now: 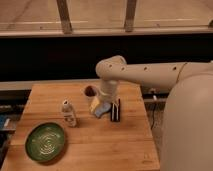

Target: Knock the bottle over

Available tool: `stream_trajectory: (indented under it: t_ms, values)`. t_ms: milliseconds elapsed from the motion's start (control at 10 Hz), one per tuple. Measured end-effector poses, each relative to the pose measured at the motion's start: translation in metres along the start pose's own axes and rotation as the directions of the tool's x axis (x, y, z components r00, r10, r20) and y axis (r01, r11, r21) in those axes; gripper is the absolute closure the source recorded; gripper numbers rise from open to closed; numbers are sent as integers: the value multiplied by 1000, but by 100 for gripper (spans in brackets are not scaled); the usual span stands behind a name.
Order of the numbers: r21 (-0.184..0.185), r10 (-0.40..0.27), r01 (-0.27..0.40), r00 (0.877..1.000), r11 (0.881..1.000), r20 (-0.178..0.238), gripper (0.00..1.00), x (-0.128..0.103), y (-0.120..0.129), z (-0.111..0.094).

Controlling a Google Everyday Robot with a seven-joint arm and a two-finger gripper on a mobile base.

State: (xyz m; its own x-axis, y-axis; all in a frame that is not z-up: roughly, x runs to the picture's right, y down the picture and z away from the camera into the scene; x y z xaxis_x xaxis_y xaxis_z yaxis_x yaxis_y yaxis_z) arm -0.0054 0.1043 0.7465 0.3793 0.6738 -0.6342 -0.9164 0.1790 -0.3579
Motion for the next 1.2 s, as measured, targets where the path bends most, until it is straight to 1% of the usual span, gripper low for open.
stream_trajectory:
  t_ms: [300, 500, 700, 900, 1000, 1100, 1200]
  values:
    - [0, 0, 0, 1000, 1000, 0, 23, 0, 0, 0]
    - [0, 0, 0, 1000, 1000, 0, 38, 0, 0, 0]
    - [0, 0, 0, 1000, 1000, 0, 61, 0, 0, 0]
    - [0, 0, 0, 1000, 1000, 0, 79, 0, 0, 0]
    - [0, 0, 0, 1000, 1000, 0, 89, 0, 0, 0]
    - [0, 0, 0, 1000, 1000, -1, 98, 0, 0, 0]
    - [1, -1, 1, 1000, 1000, -3, 100, 0, 0, 0]
